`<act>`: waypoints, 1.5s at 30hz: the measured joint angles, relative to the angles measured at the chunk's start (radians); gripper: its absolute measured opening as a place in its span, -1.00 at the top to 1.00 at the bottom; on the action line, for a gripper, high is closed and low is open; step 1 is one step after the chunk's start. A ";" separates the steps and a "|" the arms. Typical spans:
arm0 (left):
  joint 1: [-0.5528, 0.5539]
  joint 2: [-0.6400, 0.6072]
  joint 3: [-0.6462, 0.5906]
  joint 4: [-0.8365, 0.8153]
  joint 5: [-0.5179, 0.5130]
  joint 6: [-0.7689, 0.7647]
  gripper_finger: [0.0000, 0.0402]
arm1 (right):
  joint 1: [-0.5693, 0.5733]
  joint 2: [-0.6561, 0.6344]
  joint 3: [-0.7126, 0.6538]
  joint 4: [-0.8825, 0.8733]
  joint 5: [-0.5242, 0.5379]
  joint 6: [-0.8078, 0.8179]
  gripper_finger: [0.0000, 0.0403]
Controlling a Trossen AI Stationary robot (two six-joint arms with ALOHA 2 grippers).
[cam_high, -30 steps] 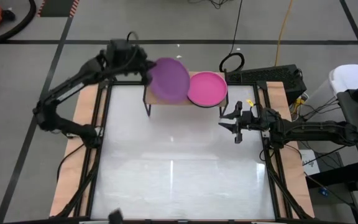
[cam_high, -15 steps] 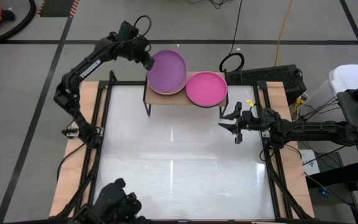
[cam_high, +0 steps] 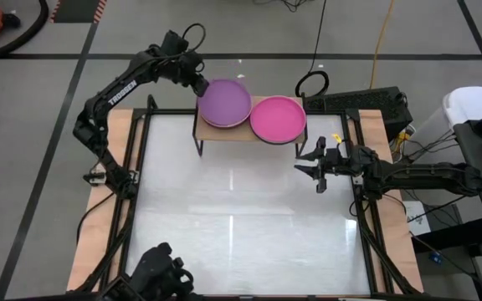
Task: Place and stack plates onto a shelf
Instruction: Stack the violet plate on top of the orange plate on the shelf, then return to Home Position
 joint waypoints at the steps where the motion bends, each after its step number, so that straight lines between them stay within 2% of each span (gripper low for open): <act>1: -0.003 0.000 0.000 0.000 0.000 -0.005 0.35 | 0.000 0.000 0.000 0.003 0.000 0.000 0.35; 8: -0.015 -0.002 0.002 -0.001 0.000 -0.016 0.04 | 0.000 0.000 0.000 0.005 0.000 -0.010 0.35; 14: -0.021 -0.071 0.030 0.020 0.001 0.026 0.02 | 0.000 -0.004 0.000 -0.012 -0.001 -0.001 0.35; 20: -0.076 -0.159 -0.055 0.084 0.000 0.056 0.02 | 0.000 -0.056 0.000 -0.060 -0.003 0.040 0.35; 25: -0.109 -0.318 -0.277 0.379 -0.036 0.021 0.05 | 0.000 -0.137 0.000 -0.179 -0.002 0.042 0.35; 33: -0.195 -0.634 -0.726 0.798 -0.009 -0.065 0.28 | 0.000 -0.285 0.000 -0.297 0.006 0.042 0.35; 37: -0.245 -0.763 -0.908 0.976 -0.009 -0.111 0.35 | 0.000 -0.339 0.000 -0.326 0.051 0.039 0.35; 45: -0.314 -0.930 -1.203 1.189 -0.023 -0.164 0.37 | 0.000 -0.406 0.000 -0.426 0.114 0.035 0.35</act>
